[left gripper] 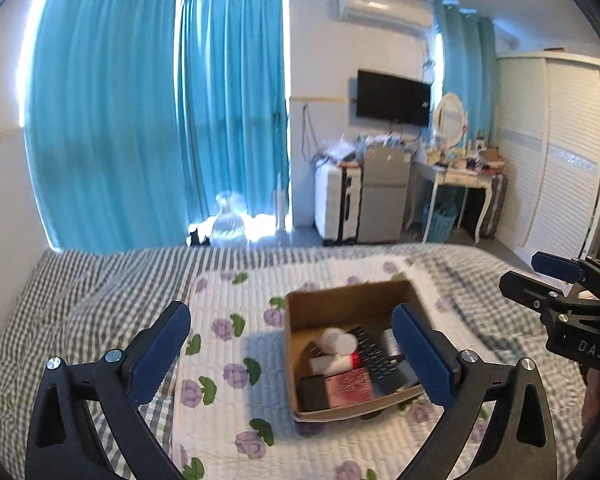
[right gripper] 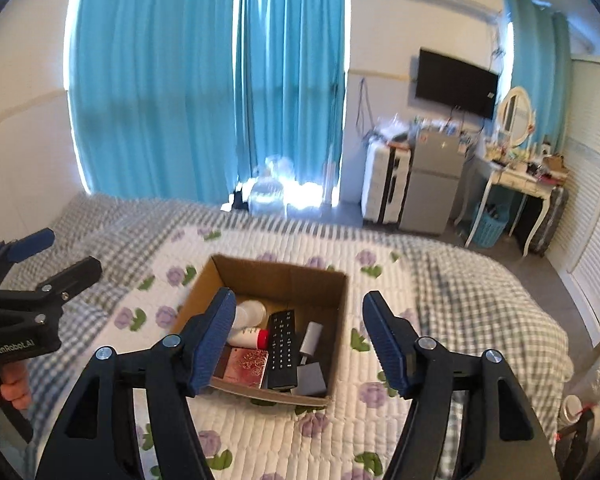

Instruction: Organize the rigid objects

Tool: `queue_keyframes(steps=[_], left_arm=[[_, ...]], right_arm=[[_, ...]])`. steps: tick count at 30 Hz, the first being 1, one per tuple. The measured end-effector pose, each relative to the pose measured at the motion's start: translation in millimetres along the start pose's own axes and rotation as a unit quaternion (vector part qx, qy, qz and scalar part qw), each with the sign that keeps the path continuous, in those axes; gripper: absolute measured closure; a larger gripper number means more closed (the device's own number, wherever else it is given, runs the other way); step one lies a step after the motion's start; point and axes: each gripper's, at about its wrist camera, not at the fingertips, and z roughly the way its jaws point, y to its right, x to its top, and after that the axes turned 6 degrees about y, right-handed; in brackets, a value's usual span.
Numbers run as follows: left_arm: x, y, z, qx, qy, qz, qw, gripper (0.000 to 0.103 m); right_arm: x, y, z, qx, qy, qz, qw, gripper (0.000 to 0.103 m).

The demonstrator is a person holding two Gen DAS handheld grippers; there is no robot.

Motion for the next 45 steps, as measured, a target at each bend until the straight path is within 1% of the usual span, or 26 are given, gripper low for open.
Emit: queue_keyframes(steps=[1, 2, 3, 4, 5, 7, 8, 10, 11, 13, 15, 18, 20, 23, 25, 29, 33, 38, 45], left_arm=[[3, 4, -9, 0.0, 0.007, 0.0, 1.0, 0.0], [5, 7, -18, 0.001, 0.016, -0.006, 0.9999, 0.0], [5, 9, -24, -0.004, 0.021, -0.012, 0.9997, 0.0], [3, 10, -31, -0.014, 0.025, -0.021, 0.9994, 0.0], [0, 11, -35, -0.017, 0.025, -0.029, 0.9991, 0.0], [-9, 13, -39, -0.012, 0.019, -0.04, 0.9989, 0.0], [-14, 13, -41, -0.008, 0.018, -0.043, 0.9989, 0.0], [-26, 14, -46, -0.007, 0.034, -0.044, 0.9984, 0.0], [-33, 14, -49, 0.0, 0.044, -0.04, 0.9982, 0.0], [-50, 15, -51, 0.018, 0.054, -0.03, 0.9979, 0.0], [-65, 18, -49, 0.028, 0.059, -0.022, 0.9976, 0.0], [-93, 20, -40, 0.041, 0.049, -0.004, 0.9979, 0.0], [-113, 21, -33, 0.05, 0.048, 0.004, 0.9976, 0.0], [-136, 24, -30, 0.06, 0.064, 0.023, 0.9959, 0.0], [-145, 24, -30, 0.058, 0.07, 0.024, 0.9956, 0.0], [-148, 23, -29, 0.045, 0.065, 0.007, 0.9968, 0.0], [-150, 27, -32, 0.041, 0.069, 0.012, 0.9967, 0.0], [-152, 27, -33, 0.043, 0.062, 0.011, 0.9971, 0.0], [-151, 23, -31, 0.051, 0.059, 0.0, 0.997, 0.0]], right_arm=[[2, 0, -13, -0.003, 0.011, -0.001, 1.0, 0.028], [3, -1, -27, -0.009, 0.025, -0.003, 1.0, 0.02], [3, -1, -39, -0.013, 0.04, -0.008, 0.999, 0.015], [1, -2, -49, -0.019, 0.051, -0.013, 0.998, 0.006], [-2, -3, -58, -0.029, 0.066, -0.015, 0.997, 0.0], [-11, 0, -70, -0.041, 0.085, -0.005, 0.996, 0.0], [-18, 1, -73, -0.038, 0.086, 0.003, 0.996, 0.0], [-31, 6, -74, -0.03, 0.084, 0.021, 0.996, 0.0], [-40, 8, -73, -0.025, 0.085, 0.029, 0.996, 0.0], [-57, 14, -75, -0.022, 0.097, 0.045, 0.994, 0.0], [-77, 20, -72, -0.022, 0.11, 0.065, 0.992, 0.0], [-103, 23, -66, -0.035, 0.125, 0.064, 0.989, 0.0], [-119, 21, -59, -0.04, 0.123, 0.052, 0.99, 0.0], [-142, 20, -55, -0.054, 0.139, 0.045, 0.988, 0.0], [-152, 22, -51, -0.046, 0.134, 0.053, 0.989, 0.0], [-156, 21, -43, -0.047, 0.12, 0.045, 0.991, 0.0], [-159, 14, -43, -0.047, 0.124, 0.03, 0.991, 0.0], [-161, 12, -38, -0.045, 0.117, 0.025, 0.992, 0.0], [-162, 10, -38, -0.044, 0.12, 0.019, 0.992, 0.0]])
